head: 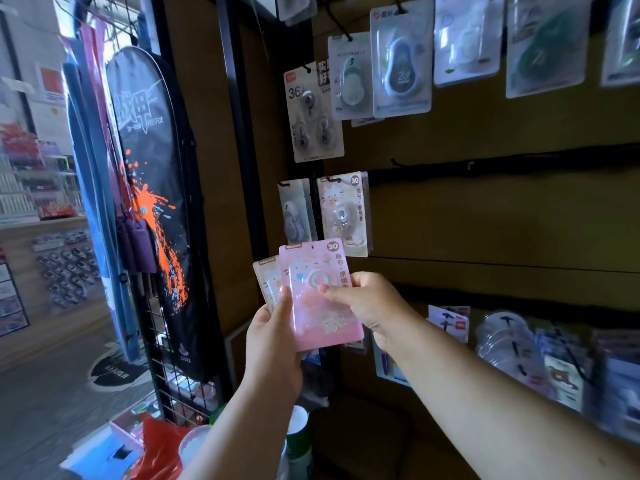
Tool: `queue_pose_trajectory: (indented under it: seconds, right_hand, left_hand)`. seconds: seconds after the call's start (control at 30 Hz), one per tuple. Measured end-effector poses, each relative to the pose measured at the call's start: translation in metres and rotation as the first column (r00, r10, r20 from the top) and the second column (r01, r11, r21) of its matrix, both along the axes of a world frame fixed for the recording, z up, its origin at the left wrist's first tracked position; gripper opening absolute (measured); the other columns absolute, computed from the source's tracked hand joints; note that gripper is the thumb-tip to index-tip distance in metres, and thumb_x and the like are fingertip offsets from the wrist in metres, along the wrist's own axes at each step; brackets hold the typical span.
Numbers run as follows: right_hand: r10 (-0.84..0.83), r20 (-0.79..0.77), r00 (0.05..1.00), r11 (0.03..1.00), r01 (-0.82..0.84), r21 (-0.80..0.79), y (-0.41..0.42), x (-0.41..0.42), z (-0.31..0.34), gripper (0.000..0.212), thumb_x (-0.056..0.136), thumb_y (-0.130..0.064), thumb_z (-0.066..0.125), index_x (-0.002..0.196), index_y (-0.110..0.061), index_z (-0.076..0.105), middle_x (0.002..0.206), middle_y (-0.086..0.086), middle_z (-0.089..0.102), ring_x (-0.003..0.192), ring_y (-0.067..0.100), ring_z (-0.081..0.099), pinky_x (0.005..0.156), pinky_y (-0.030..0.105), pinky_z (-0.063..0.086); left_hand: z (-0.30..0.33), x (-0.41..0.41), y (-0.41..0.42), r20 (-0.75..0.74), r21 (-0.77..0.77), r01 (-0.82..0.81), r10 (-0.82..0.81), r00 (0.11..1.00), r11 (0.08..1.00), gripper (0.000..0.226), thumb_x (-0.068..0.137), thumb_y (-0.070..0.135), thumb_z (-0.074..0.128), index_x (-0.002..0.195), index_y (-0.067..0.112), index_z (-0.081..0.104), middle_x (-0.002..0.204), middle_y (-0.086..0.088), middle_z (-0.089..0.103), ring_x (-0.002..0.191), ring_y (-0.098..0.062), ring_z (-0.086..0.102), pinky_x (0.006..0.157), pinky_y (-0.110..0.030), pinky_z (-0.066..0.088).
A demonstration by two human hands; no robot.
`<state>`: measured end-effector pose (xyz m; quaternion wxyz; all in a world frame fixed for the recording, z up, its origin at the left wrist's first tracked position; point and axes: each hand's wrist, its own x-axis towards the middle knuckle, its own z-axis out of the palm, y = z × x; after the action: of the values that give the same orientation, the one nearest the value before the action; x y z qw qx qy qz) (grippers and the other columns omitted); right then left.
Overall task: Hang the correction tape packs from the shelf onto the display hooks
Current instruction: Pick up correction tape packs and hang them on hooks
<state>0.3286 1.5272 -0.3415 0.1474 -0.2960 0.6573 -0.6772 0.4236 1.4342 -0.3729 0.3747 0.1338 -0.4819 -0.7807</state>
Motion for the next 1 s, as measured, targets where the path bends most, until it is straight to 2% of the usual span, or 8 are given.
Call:
queue_pose_trajectory:
  seconds: [0.07, 0.17, 0.23, 0.3, 0.4, 0.53, 0.83, 1.0]
  right_hand:
    - [-0.024, 0.02, 1.0, 0.999, 0.025, -0.047, 0.002, -0.003, 0.003, 0.015, 0.078, -0.02, 0.078, 0.088, -0.013, 0.069, 0.086, 0.003, 0.075, 0.075, 0.016, 0.073, 0.059, 0.027, 0.058]
    - [-0.043, 0.057, 0.997, 0.987, 0.051, -0.152, 0.005, -0.008, 0.009, 0.011, 0.079, -0.014, 0.076, 0.087, -0.014, 0.069, 0.085, 0.002, 0.074, 0.068, 0.011, 0.071, 0.055, 0.023, 0.056]
    - [-0.078, 0.044, 0.996, 0.981, 0.084, -0.174, 0.006, -0.012, 0.014, 0.015, 0.079, -0.015, 0.076, 0.091, -0.015, 0.068, 0.09, 0.003, 0.074, 0.077, 0.014, 0.071, 0.067, 0.028, 0.057]
    - [-0.102, 0.027, 0.994, 0.976, 0.106, -0.191, 0.008, -0.016, 0.019, 0.019, 0.078, -0.015, 0.077, 0.093, -0.015, 0.066, 0.095, 0.005, 0.073, 0.085, 0.018, 0.071, 0.079, 0.035, 0.057]
    - [-0.134, 0.016, 0.991, 0.968, 0.134, -0.214, 0.006, -0.024, 0.03, 0.018, 0.078, -0.016, 0.077, 0.09, -0.017, 0.063, 0.095, 0.004, 0.072, 0.085, 0.018, 0.07, 0.08, 0.037, 0.057]
    - [-0.188, -0.008, 0.982, 0.961, 0.182, -0.207, -0.007, -0.033, 0.052, 0.021, 0.078, -0.02, 0.077, 0.092, -0.016, 0.062, 0.093, 0.001, 0.07, 0.079, 0.013, 0.067, 0.069, 0.028, 0.054]
    - [-0.251, -0.056, 0.966, 0.957, 0.239, -0.164, -0.037, -0.047, 0.082, 0.034, 0.078, -0.021, 0.077, 0.105, -0.007, 0.063, 0.102, 0.007, 0.07, 0.092, 0.024, 0.068, 0.087, 0.041, 0.055]
    - [-0.255, -0.03, 0.967, 0.96, 0.249, -0.126, -0.047, -0.053, 0.081, 0.04, 0.078, -0.024, 0.078, 0.11, -0.006, 0.061, 0.108, 0.009, 0.068, 0.097, 0.028, 0.066, 0.089, 0.046, 0.055]
  left_hand:
    - [0.0, 0.001, -0.001, 0.019, 0.016, -0.017, 0.017, 1.0, 1.0, 0.028, 0.099, 0.032, 0.056, 0.109, 0.007, 0.064, 0.095, -0.014, 0.078, 0.08, -0.029, 0.076, 0.062, -0.041, 0.063]
    - [-0.001, 0.002, -0.002, 0.04, 0.02, -0.046, 0.045, 0.998, 0.999, 0.024, 0.1, 0.026, 0.055, 0.112, 0.007, 0.064, 0.104, -0.015, 0.076, 0.095, -0.037, 0.073, 0.079, -0.052, 0.061]
    - [-0.002, 0.002, -0.004, 0.047, 0.003, -0.079, 0.079, 0.996, 0.997, 0.023, 0.1, 0.026, 0.056, 0.112, 0.009, 0.065, 0.105, -0.013, 0.076, 0.096, -0.034, 0.073, 0.085, -0.051, 0.059]
    - [-0.003, 0.002, -0.007, 0.035, -0.002, -0.101, 0.101, 0.994, 0.995, 0.022, 0.099, 0.027, 0.056, 0.11, 0.01, 0.066, 0.099, -0.011, 0.078, 0.087, -0.028, 0.075, 0.072, -0.043, 0.062]
    - [-0.004, 0.001, -0.01, 0.03, 0.026, -0.123, 0.122, 0.992, 0.992, 0.021, 0.099, 0.027, 0.058, 0.108, 0.009, 0.066, 0.093, -0.009, 0.078, 0.077, -0.024, 0.076, 0.055, -0.032, 0.059]
    - [-0.006, 0.0, -0.01, 0.052, 0.036, -0.126, 0.124, 0.991, 0.991, 0.023, 0.098, 0.027, 0.059, 0.111, 0.009, 0.066, 0.098, -0.011, 0.077, 0.082, -0.026, 0.076, 0.057, -0.033, 0.059]
    - [-0.011, 0.002, -0.012, 0.051, 0.043, -0.082, 0.079, 0.996, 0.996, 0.025, 0.099, 0.026, 0.057, 0.114, 0.008, 0.066, 0.102, -0.013, 0.077, 0.09, -0.03, 0.075, 0.067, -0.039, 0.062]
    - [-0.013, 0.003, -0.016, 0.033, 0.054, -0.07, 0.068, 0.997, 0.996, 0.024, 0.1, 0.024, 0.056, 0.114, 0.007, 0.065, 0.097, -0.013, 0.078, 0.085, -0.029, 0.076, 0.055, -0.033, 0.06]
